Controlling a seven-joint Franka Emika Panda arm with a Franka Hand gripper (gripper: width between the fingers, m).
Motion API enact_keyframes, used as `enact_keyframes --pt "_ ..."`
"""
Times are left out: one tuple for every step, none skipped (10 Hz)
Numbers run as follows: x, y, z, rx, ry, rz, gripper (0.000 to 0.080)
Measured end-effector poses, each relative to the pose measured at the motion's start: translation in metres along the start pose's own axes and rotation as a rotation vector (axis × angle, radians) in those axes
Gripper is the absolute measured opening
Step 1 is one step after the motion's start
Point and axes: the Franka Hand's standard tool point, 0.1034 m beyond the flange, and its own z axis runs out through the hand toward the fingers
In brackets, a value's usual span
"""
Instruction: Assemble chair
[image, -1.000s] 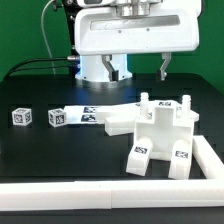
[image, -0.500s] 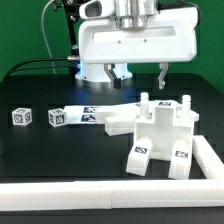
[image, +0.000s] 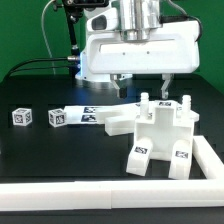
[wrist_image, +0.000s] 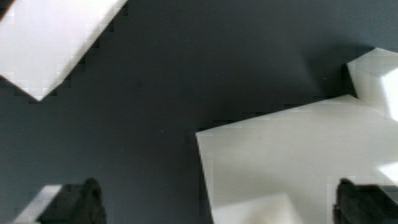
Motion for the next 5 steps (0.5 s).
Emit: enact_keyframes --pt "-0.009 0.006 0.001 0.003 -0.013 0.036 0.0649" --pt "-0.025 0.009 0.005 -0.003 -0.026 0.064 0.0649" --pt "-0.036 0.013 0.009 -0.006 -0.033 0.096 0.0649" --pt "-0.037 0.015 0.01 -0.003 -0.037 0.117 0.0649" --pt "-0.037 0.014 0.01 -0.003 -0.037 0.113 0.0649"
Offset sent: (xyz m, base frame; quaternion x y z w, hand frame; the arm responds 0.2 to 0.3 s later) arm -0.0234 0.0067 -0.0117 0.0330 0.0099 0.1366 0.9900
